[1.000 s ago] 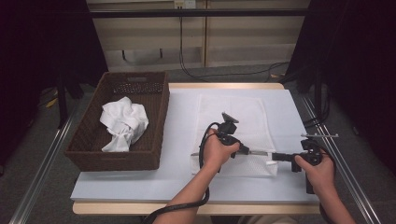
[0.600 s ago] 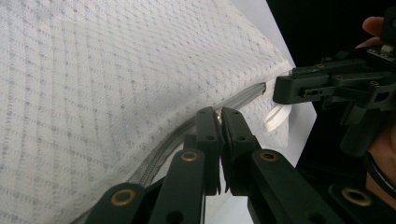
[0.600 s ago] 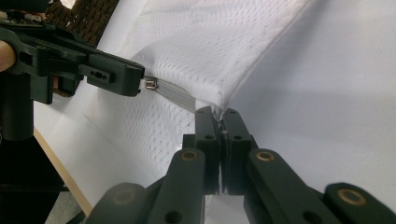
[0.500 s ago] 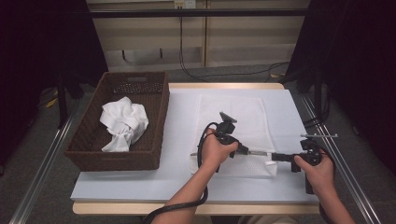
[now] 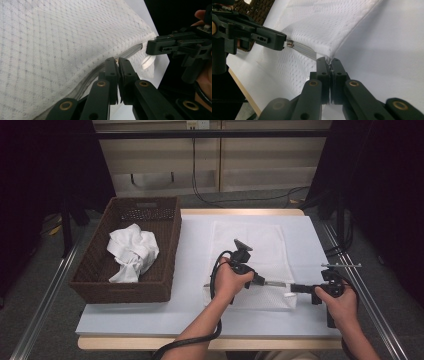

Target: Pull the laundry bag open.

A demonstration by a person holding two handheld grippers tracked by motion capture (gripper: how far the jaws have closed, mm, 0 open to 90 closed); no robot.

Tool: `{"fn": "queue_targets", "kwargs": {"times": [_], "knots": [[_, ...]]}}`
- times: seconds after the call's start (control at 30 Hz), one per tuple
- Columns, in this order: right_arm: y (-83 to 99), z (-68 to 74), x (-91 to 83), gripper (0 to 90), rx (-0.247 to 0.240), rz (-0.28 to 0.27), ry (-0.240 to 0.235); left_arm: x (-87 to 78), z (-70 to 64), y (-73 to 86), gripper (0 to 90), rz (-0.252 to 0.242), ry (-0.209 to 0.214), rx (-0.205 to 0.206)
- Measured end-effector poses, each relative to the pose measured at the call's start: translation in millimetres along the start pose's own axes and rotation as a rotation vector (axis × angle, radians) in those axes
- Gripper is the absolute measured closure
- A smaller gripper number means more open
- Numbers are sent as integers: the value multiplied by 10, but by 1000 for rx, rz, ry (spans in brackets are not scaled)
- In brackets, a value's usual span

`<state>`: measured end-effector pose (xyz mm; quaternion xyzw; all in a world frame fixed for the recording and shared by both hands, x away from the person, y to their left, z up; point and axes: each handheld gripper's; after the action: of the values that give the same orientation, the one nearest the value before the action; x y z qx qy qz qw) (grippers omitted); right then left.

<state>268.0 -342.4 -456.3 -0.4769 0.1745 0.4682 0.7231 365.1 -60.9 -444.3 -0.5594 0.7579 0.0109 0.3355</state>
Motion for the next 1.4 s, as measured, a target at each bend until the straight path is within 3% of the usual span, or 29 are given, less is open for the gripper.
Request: {"fn": "queue_targets", "kwargs": {"times": [0.03,0.1,0.2,0.37,0.47,0.5,0.6,0.8,0.9,1.17,1.3,1.37,1.4], "knots": [[2,-20,-2,877,9,3,-6,-17,10,3,869,19,12,12],[5,-21,-4,877,11,7,5,-25,-3,5,869,3,-11,-3],[1,-32,-10,877,13,5,5,-48,3,4,869,9,20,-2],[-2,-14,-12,877,9,4,0,-54,-24,-3,869,4,-10,0],[2,-22,-13,877,15,6,-8,-64,-1,-1,869,22,12,16],[2,-27,-15,877,16,3,-4,-75,1,5,869,18,-18,9],[3,-38,-15,877,16,0,-13,-87,15,10,869,8,13,-2],[0,-14,-13,877,9,3,-6,-96,-15,7,869,1,1,-8],[1,-19,-14,877,14,2,-15,-110,-7,10,869,24,-19,10],[1,-4,-11,877,13,3,-22,-137,-3,8,869,18,-5,-4],[2,2,-4,877,9,2,-18,-139,-18,4,869,19,-29,5],[4,9,-7,877,12,-1,-16,-138,-8,7,869,10,-9,-2],[3,11,-9,877,10,0,-17,-175,9,-1,869,31,-54,21]]}}
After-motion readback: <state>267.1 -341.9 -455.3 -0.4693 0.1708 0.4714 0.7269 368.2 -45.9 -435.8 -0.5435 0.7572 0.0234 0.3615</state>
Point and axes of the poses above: each handheld gripper's, and its own axes: x roughly forward along the jaws, y roughly out of its underside, z roughly to its left, and after that the axes turned 9 degrees about y, right-handed
